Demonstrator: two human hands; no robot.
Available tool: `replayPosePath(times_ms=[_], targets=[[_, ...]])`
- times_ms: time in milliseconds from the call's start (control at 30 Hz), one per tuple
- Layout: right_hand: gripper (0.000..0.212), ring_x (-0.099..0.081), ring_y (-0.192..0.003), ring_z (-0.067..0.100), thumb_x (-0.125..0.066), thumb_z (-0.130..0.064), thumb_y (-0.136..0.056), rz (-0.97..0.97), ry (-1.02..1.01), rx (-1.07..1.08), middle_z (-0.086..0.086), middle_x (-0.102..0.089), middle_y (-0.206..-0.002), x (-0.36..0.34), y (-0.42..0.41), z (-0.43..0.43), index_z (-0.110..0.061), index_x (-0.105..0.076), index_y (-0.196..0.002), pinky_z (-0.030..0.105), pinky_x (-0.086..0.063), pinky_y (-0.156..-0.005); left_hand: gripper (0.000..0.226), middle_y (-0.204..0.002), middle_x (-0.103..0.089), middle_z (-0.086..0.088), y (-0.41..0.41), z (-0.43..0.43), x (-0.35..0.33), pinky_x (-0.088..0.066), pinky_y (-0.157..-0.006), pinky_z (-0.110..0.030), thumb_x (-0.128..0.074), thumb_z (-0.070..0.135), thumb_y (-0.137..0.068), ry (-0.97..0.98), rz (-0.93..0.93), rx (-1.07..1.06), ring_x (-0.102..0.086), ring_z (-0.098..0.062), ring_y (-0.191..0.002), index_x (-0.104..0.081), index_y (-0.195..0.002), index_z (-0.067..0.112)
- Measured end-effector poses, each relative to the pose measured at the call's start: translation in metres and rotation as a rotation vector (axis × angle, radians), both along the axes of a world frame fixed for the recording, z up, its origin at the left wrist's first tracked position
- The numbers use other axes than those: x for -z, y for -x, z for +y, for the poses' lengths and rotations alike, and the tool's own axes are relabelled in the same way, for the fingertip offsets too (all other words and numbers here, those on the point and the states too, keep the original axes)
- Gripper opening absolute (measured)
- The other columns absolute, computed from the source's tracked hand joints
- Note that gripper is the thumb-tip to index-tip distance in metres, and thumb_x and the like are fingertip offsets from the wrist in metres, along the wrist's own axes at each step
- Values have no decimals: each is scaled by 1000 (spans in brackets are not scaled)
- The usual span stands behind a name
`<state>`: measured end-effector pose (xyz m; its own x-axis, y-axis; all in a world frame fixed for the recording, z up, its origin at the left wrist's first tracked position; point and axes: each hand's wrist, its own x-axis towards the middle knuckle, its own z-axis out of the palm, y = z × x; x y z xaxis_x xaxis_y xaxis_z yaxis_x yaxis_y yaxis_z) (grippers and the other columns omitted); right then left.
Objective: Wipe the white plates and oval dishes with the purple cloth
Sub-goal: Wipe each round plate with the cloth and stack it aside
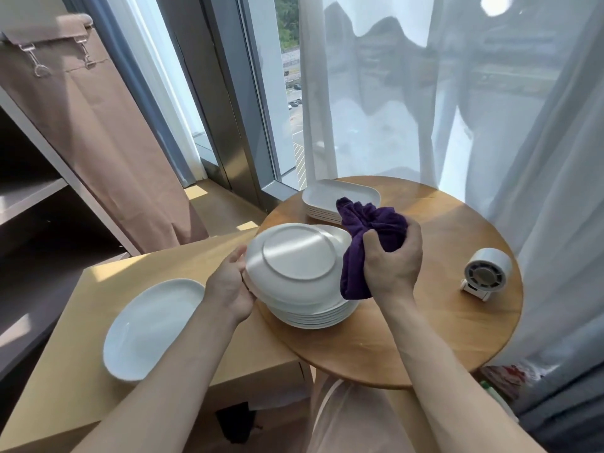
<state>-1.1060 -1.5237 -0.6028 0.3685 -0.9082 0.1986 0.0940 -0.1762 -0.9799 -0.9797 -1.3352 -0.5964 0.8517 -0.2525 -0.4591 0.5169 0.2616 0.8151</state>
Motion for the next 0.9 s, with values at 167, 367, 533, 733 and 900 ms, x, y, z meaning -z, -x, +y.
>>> replayPosePath(times_ms=[167, 367, 533, 733, 900], targets=[[43, -63, -108, 20, -67, -32, -75, 25, 6, -1, 5, -65, -118, 3, -2, -3, -25, -57, -116, 42, -52, -99, 27, -106, -72, 5, 3, 1, 10, -56, -70, -31, -64, 36, -91, -338, -248, 29, -65, -19, -95, -71, -112, 21], [47, -63, -107, 21, -66, -36, -72, 63, -12, 26, 4, -67, -116, 9, 0, -16, -20, -59, -117, 44, -52, -99, 89, -131, -45, 2, 11, -10, 28, -43, -99, -37, -57, 68, -68, -702, -505, 183, -46, -18, -117, -42, -144, 26], [47, -56, -101, -3, -66, -37, -73, 137, 104, -35, 0, -62, -118, 15, 0, -18, -24, -59, -117, 7, -42, -91, 115, -161, -21, -2, 16, -10, 44, -22, -124, -45, -70, 75, -73, -739, -607, 330, -18, -22, -151, -19, -160, 20], [49, -50, -96, -11, -66, -40, -74, 273, 292, -137, -9, -55, -117, 21, -5, -5, -32, -59, -121, 3, -36, -83, 129, -170, -1, 6, 21, -3, 56, -14, -123, -37, -64, 92, -60, -815, -733, 442, -4, -15, -156, -8, -162, 35], [48, -54, -108, 12, -70, -36, -80, 451, 365, -171, -10, -49, -115, 22, -2, -3, -33, -57, -126, 28, -41, -90, 136, -169, 2, 10, 25, -9, 48, -15, -125, -41, -53, 97, -47, -931, -745, 417, -5, -21, -155, -7, -161, 38]])
